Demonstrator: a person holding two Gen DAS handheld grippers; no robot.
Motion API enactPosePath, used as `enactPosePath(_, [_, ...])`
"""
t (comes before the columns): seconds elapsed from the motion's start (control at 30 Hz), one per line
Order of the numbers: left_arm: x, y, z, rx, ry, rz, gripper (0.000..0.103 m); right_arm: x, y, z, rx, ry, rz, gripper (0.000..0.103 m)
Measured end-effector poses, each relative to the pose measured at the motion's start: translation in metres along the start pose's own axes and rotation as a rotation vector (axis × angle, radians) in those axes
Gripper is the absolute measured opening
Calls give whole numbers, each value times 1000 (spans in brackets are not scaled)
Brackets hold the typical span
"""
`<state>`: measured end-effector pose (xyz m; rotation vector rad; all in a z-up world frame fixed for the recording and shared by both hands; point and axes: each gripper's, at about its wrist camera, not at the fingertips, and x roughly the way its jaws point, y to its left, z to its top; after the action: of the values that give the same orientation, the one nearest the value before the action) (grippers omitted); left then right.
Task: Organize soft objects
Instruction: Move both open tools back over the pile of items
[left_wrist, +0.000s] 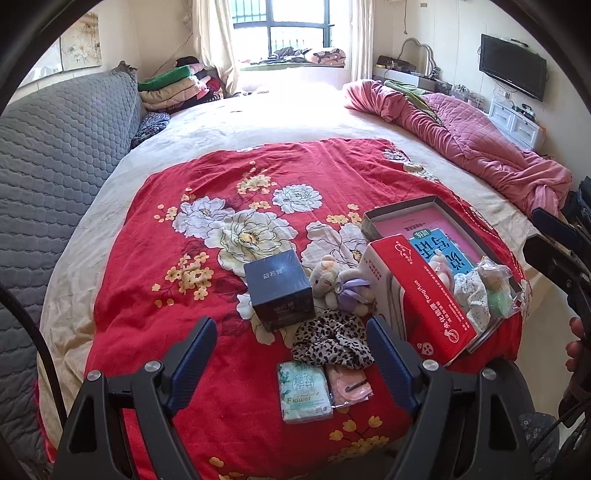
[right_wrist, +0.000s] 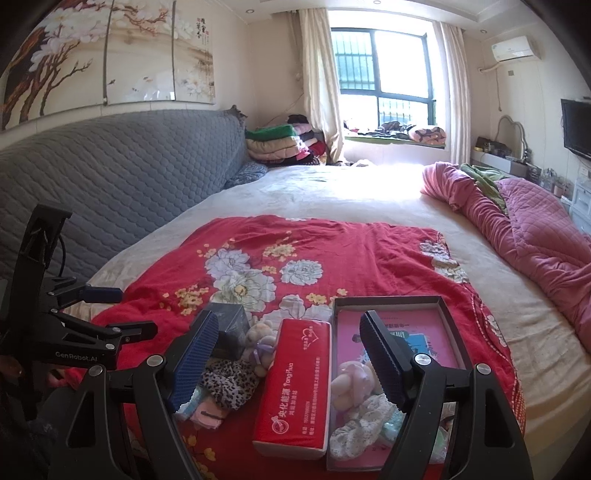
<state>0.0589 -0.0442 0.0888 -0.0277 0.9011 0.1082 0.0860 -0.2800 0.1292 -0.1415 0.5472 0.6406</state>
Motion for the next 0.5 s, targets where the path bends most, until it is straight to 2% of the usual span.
enactPosePath(0.5, [20, 18, -26, -24, 46, 3, 82, 18, 31, -6, -75, 51, 43, 80])
